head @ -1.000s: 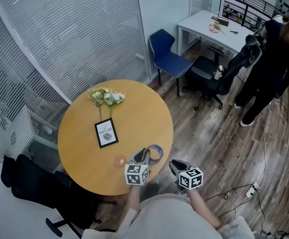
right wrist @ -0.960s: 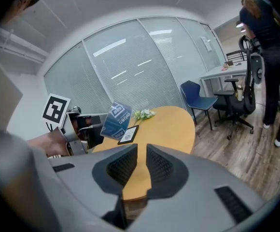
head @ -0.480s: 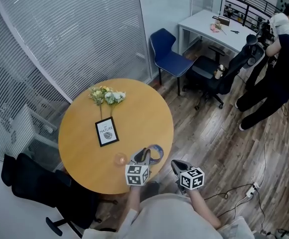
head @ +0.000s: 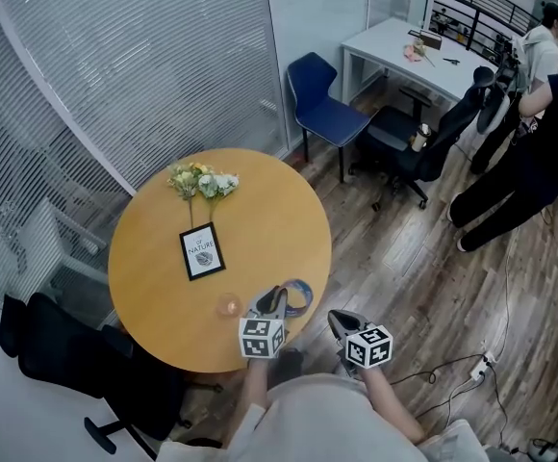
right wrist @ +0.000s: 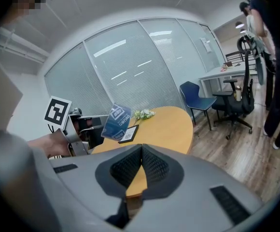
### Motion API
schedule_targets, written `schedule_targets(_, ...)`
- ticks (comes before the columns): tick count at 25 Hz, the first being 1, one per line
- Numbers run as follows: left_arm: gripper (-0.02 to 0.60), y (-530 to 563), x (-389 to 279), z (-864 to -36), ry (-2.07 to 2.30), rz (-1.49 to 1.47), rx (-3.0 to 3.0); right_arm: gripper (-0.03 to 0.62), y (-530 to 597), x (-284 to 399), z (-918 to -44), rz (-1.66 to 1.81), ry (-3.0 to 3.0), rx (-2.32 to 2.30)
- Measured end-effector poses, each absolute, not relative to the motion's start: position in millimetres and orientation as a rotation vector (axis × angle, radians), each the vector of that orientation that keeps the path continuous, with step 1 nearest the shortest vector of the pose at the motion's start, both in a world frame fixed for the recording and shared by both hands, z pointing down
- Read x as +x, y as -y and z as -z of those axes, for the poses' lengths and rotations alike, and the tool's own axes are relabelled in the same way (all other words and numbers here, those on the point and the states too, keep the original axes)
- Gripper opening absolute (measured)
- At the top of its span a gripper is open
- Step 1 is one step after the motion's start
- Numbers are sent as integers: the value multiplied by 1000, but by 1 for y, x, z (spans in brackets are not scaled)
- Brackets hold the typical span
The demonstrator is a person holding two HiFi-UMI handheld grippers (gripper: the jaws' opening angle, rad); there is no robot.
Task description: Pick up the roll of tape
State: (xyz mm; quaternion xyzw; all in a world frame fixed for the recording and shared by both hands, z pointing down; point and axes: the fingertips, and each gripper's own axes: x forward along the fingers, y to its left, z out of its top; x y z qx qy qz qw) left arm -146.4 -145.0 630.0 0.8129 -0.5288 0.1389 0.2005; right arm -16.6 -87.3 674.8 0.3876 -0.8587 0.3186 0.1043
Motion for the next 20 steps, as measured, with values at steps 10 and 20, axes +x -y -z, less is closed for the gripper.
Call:
schedule_targets(10,58,144,-145,-631,1471,-393,2267,-3,88,-15,-673,-926,2539,1136)
schedule_targets(20,58,145,-149,-633,1474,-396,2258,-3,91,-19,-669,-879,2564,1128)
